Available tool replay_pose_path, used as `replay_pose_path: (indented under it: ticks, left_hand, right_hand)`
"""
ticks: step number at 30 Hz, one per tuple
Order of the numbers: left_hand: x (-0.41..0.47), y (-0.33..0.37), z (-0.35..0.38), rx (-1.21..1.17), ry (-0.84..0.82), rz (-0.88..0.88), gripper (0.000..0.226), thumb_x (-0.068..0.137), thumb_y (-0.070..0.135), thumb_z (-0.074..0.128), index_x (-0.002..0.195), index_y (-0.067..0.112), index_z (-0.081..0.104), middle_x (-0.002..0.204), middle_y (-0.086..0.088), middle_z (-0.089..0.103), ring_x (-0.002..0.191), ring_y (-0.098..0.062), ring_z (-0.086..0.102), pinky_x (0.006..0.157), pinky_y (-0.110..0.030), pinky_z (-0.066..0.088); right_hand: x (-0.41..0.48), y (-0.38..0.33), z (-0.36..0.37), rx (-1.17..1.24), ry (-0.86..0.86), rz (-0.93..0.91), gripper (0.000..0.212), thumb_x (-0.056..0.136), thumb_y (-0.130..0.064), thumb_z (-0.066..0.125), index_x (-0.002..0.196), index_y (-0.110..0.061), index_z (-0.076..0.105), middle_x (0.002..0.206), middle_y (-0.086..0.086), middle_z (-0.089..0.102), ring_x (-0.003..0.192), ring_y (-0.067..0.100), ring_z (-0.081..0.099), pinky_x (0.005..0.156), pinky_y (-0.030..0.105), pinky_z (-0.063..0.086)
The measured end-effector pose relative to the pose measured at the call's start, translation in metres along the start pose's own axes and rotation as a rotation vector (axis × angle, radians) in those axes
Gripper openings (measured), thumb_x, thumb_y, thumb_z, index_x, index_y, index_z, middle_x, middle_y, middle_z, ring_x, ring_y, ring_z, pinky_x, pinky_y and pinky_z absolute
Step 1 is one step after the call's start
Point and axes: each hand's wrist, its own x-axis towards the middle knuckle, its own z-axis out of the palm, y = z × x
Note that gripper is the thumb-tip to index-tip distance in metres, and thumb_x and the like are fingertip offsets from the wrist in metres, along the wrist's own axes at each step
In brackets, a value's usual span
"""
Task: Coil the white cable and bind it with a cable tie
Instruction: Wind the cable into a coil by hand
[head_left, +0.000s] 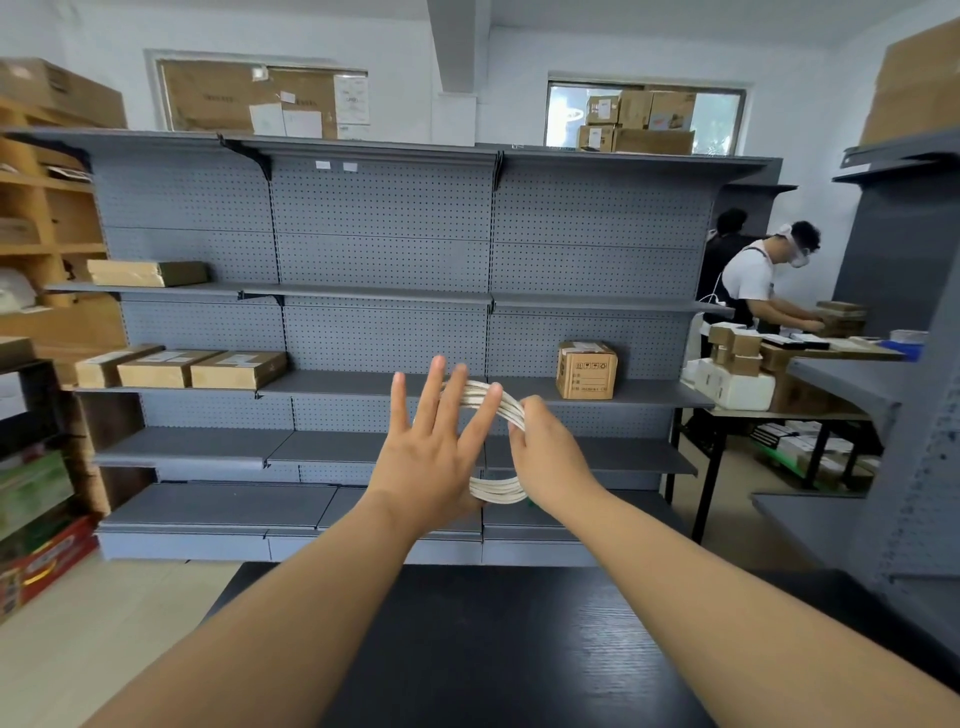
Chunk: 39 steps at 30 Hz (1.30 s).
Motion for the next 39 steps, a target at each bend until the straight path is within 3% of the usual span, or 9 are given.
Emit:
replay_pose_path:
  ticks: [2, 8, 11, 17, 23, 28, 34, 36, 39]
  left_hand:
    - [0.0, -0.001, 0.0, -0.018, 0.026, -0.014, 0.131, 0.045, 0.063, 0.073, 0.144, 0.011, 0.005, 0.132, -0.019, 0.045, 0.133, -0.041, 0.034, 0.107, -0.064, 0.004]
    - [-0.003, 0.001, 0.007, -0.182, 0.159, -0.093, 0.118, 0.053, 0.059, 0.065, 0.142, -0.001, 0.016, 0.114, -0.009, 0.038, 0.105, -0.028, 0.046, 0.107, -0.052, 0.031]
    - [-0.004, 0.001, 0.005, -0.224, 0.18, -0.13, 0.117, 0.046, 0.05, 0.074, 0.138, -0.004, 0.025, 0.111, -0.011, 0.044, 0.094, -0.03, 0.052, 0.09, -0.042, 0.049]
    - [-0.006, 0.003, 0.006, -0.269, 0.208, -0.171, 0.105, 0.044, 0.035, 0.08, 0.132, 0.001, 0.035, 0.106, -0.012, 0.061, 0.081, -0.031, 0.06, 0.071, -0.036, 0.052]
    - [-0.006, 0.0, 0.005, -0.158, 0.188, -0.166, 0.102, 0.039, 0.028, 0.08, 0.129, 0.001, 0.038, 0.09, -0.009, 0.061, 0.072, -0.028, 0.059, 0.064, -0.034, 0.049]
    - [-0.007, -0.001, 0.008, -0.077, 0.161, -0.166, 0.091, 0.046, 0.023, 0.076, 0.126, 0.003, 0.039, 0.085, -0.007, 0.061, 0.068, -0.027, 0.057, 0.059, -0.033, 0.046]
    - [-0.004, -0.006, 0.011, -0.199, 0.056, -0.137, 0.067, 0.038, 0.023, 0.083, 0.091, 0.012, 0.043, 0.059, 0.003, 0.055, 0.048, -0.023, 0.052, 0.053, -0.025, 0.039]
    - [-0.003, -0.006, 0.006, -0.219, -0.004, -0.136, 0.063, 0.034, 0.02, 0.084, 0.081, 0.012, 0.042, 0.052, 0.003, 0.052, 0.041, -0.022, 0.047, 0.045, -0.023, 0.031]
    - [-0.002, -0.006, -0.001, -0.235, -0.008, -0.142, 0.053, 0.029, 0.011, 0.082, 0.068, 0.011, 0.046, 0.046, 0.002, 0.048, 0.038, -0.02, 0.026, 0.041, -0.014, 0.001]
  right_hand:
    - [-0.002, -0.003, -0.001, -0.017, 0.0, -0.013, 0.008, 0.099, -0.011, 0.037, 0.101, -0.007, 0.043, 0.076, 0.001, 0.047, 0.069, 0.02, 0.046, 0.058, 0.029, 0.031]
    - [-0.004, -0.01, -0.004, -0.104, 0.007, -0.093, 0.013, 0.098, -0.009, 0.037, 0.108, -0.004, 0.045, 0.087, 0.006, 0.048, 0.076, 0.023, 0.045, 0.063, 0.03, 0.031]
    - [-0.004, -0.012, -0.004, -0.135, -0.006, -0.132, 0.012, 0.098, -0.009, 0.038, 0.105, -0.003, 0.045, 0.087, 0.007, 0.046, 0.076, 0.023, 0.044, 0.064, 0.03, 0.03]
    - [-0.003, -0.012, -0.006, -0.181, -0.021, -0.156, 0.014, 0.097, -0.01, 0.039, 0.108, -0.003, 0.046, 0.089, 0.008, 0.048, 0.078, 0.023, 0.045, 0.065, 0.031, 0.032]
    - [-0.003, -0.014, -0.004, -0.179, -0.033, -0.151, 0.018, 0.097, -0.009, 0.039, 0.112, -0.003, 0.046, 0.102, 0.015, 0.056, 0.09, 0.03, 0.052, 0.067, 0.031, 0.032]
    - [-0.004, -0.015, -0.002, -0.165, -0.037, -0.147, 0.017, 0.098, -0.011, 0.04, 0.113, -0.005, 0.045, 0.098, 0.011, 0.054, 0.082, 0.023, 0.047, 0.067, 0.031, 0.034]
    - [-0.006, -0.015, -0.003, -0.174, -0.073, -0.175, 0.014, 0.096, -0.007, 0.039, 0.108, -0.003, 0.046, 0.092, 0.005, 0.046, 0.081, 0.022, 0.044, 0.066, 0.03, 0.031]
    - [-0.007, -0.014, -0.003, -0.175, -0.083, -0.201, 0.014, 0.095, -0.006, 0.039, 0.106, -0.002, 0.046, 0.092, 0.005, 0.045, 0.081, 0.021, 0.043, 0.066, 0.03, 0.03]
    - [-0.005, -0.013, -0.002, -0.173, -0.088, -0.226, 0.012, 0.096, -0.007, 0.04, 0.104, -0.003, 0.047, 0.093, 0.006, 0.045, 0.082, 0.021, 0.042, 0.066, 0.03, 0.029]
